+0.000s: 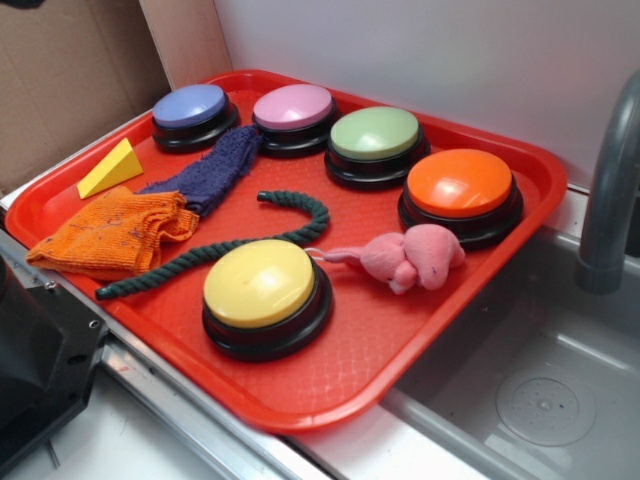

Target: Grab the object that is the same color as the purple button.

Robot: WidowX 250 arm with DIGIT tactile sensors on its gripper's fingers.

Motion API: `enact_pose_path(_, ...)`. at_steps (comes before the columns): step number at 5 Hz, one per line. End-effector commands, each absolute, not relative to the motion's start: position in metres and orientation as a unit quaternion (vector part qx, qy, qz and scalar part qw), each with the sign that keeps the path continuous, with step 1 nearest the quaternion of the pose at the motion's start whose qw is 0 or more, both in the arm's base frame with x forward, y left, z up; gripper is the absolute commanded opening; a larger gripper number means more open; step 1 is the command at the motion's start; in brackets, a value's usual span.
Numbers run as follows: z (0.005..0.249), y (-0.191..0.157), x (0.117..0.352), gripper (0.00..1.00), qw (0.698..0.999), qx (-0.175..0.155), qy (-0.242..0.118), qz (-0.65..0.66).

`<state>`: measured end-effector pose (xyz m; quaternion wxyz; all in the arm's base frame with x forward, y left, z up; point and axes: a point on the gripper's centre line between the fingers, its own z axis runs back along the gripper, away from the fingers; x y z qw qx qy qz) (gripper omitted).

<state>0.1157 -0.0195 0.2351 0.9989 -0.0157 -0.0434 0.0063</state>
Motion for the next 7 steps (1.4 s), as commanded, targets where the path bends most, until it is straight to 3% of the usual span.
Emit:
enact_pose_path(1, 0.235, -0.02, 0.116, 1.0, 0.999, -0.016, -0.043, 0.006)
enact_pose_path(3, 0.208, -0.001, 0.152, 1.0, 0.997, 0.002, -0.074, 0.021)
enact_pose_path(4, 0.187, 0.02, 0.172, 1.0, 0.996, -0.009, -0.078, 0.048)
enact_pose_path(7, 0.099, 0.053, 0.235, 1.0, 0.993, -0.014, -0.086, 0.074)
